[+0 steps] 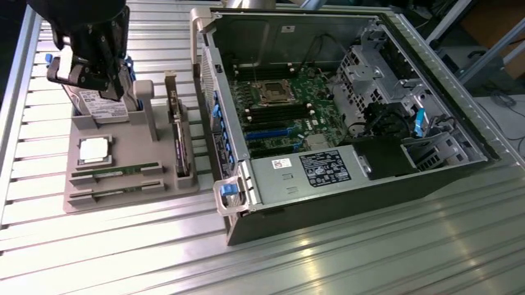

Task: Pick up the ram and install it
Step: 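Pick up the ram and move it above insertion slot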

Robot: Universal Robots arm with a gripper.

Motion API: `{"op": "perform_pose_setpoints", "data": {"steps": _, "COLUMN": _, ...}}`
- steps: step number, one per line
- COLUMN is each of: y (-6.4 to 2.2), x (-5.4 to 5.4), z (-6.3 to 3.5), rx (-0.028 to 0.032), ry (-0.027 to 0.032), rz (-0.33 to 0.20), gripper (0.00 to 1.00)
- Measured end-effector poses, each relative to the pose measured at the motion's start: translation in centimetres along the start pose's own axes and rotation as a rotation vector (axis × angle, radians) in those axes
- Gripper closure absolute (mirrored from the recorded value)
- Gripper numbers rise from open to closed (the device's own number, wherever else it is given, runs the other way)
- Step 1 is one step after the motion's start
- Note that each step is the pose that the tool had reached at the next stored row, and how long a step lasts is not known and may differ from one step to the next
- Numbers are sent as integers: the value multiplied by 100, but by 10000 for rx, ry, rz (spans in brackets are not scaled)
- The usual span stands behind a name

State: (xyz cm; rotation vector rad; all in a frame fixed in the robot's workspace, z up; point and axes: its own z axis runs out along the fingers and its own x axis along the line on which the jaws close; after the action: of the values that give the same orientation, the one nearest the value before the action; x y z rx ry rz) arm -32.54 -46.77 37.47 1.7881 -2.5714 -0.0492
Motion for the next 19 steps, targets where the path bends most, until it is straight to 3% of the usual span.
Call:
{"op": "perform_pose_setpoints", "data": {"steps": 4, "y": 0, "x": 0, "z": 13, "rx": -16, "ry": 60, "rz": -1738, "gripper": 89}}
{"op": "perform_pose_setpoints", "data": {"steps": 10, "y": -1, "x": 1, "z": 32, "rx": -33, "ry": 122, "rz": -3671, "gripper": 89}}
{"op": "perform_pose_setpoints", "data": {"steps": 14, "y": -1, "x": 0, "z": 32, "rx": -34, "ry": 124, "rz": -3694, "gripper": 89}}
{"op": "perform_pose_setpoints", "data": {"steps": 15, "y": -1, "x": 0, "z": 32, "rx": -34, "ry": 124, "rz": -3694, "gripper": 83}}
{"op": "perform_pose_setpoints", "data": {"steps": 16, "y": -1, "x": 0, "z": 32, "rx": -34, "ry": 124, "rz": -3694, "gripper": 83}}
{"op": "perform_pose_setpoints", "data": {"steps": 19, "y": -1, "x": 0, "z": 32, "rx": -34, "ry": 124, "rz": -3693, "gripper": 64}}
